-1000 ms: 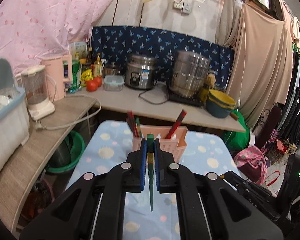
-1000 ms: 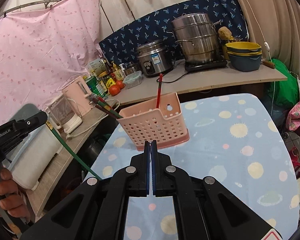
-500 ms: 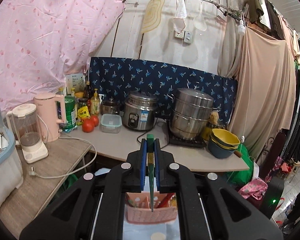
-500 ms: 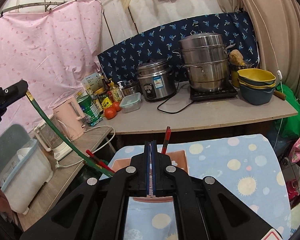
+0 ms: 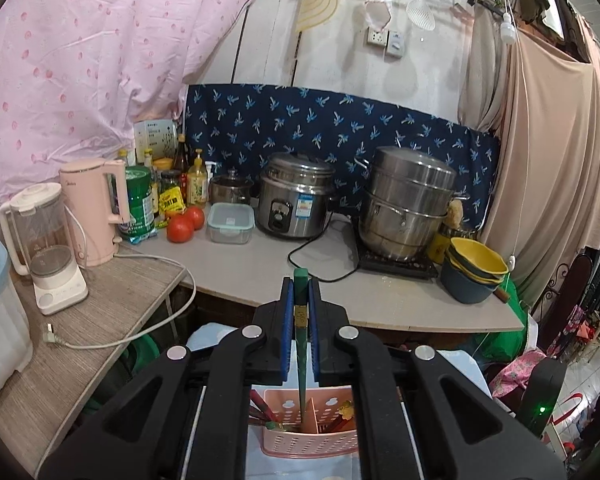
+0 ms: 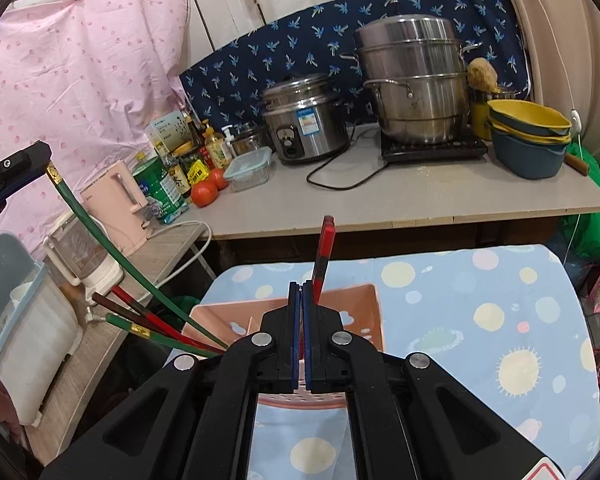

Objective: Organize utensils
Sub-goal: 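Lift the chopstick and spoon and lower them into the pink holder, opening both grippers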

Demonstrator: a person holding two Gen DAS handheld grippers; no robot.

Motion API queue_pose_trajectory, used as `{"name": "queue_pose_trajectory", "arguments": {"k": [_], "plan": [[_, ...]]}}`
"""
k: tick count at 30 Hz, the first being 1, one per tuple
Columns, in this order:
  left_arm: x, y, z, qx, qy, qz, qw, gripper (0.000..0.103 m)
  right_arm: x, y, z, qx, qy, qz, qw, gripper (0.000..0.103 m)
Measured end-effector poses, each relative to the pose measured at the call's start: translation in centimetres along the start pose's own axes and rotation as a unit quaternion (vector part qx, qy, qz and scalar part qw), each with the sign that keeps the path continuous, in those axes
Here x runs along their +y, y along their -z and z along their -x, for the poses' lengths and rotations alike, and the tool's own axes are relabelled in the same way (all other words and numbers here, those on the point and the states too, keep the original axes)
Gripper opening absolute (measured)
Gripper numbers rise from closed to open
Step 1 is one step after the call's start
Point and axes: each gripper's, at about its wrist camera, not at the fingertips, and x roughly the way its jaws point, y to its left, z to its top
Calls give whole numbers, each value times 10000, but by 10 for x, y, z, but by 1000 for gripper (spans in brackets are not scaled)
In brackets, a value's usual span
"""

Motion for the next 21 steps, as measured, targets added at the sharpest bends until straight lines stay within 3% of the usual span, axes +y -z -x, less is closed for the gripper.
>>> {"name": "queue_pose_trajectory", "arguments": {"k": [9, 14, 17, 21], "plan": [[2, 16, -20, 230, -18, 30, 9997, 7, 0, 12, -20, 216, 25, 47, 9998, 2], [5, 20, -23, 318, -4, 86, 9995, 8, -1, 13, -17, 146, 83, 53, 9998, 10], [7, 23, -25, 391, -22, 144, 9991, 12, -2, 13, -12, 94, 79, -10, 9999, 18], [7, 27, -23, 423, -54, 136, 9990, 19, 0, 14, -7, 69, 70, 18, 10000, 19]]}}
